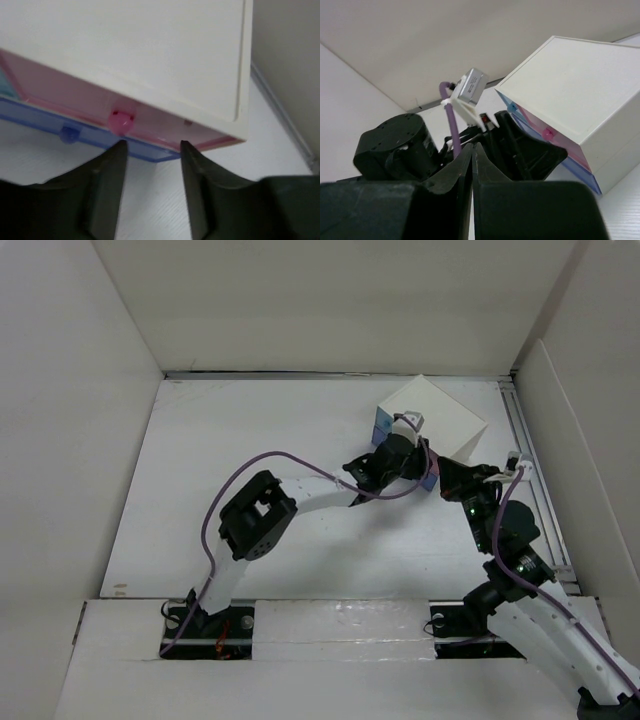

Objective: Organize the desk

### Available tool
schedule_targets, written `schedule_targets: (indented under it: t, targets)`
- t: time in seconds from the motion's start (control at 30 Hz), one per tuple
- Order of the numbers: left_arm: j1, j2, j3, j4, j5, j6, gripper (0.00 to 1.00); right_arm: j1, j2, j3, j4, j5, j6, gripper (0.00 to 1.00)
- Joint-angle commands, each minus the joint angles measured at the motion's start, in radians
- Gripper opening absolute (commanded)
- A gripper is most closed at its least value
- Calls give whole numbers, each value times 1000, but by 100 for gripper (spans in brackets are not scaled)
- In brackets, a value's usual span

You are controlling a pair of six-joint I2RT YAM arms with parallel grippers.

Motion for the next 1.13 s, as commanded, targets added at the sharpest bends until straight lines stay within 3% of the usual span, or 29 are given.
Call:
schedule_targets:
  t: [0.0,0.07,0.13,0.27,0.3,0.47,0.6,0.9,1.1]
  targets:
    - [16,-153,-98,42,-55,20,48,7,-5,0,27,20,8,8]
    - [16,-265,-186,57,-70,23,62,7,-13,-4,26,23,8,11]
    - [-24,-398,-250,84,-149,46,66,7,-22,-4,24,33,8,15]
    - [-46,-586,-398,57,-248,43,67,7,-45,-18,36,34,8,25]
    - [-46,-679,-450,25,-269,6,67,7,-42,-21,40,30,8,33]
    - [-46,-827,-624,-58,-303,-37,66,7,-34,-16,49,10,4,43]
    - [-46,-1053,-779,-109,-346,-89,66,7,-27,-23,76,-30,-1,52]
    - [-27,-1570,-1073,-196,-426,-177,66,7,-57,-10,80,-44,-7,53]
    - [-18,-1622,-1092,-242,-438,-192,71,7,-64,10,43,-49,-9,53]
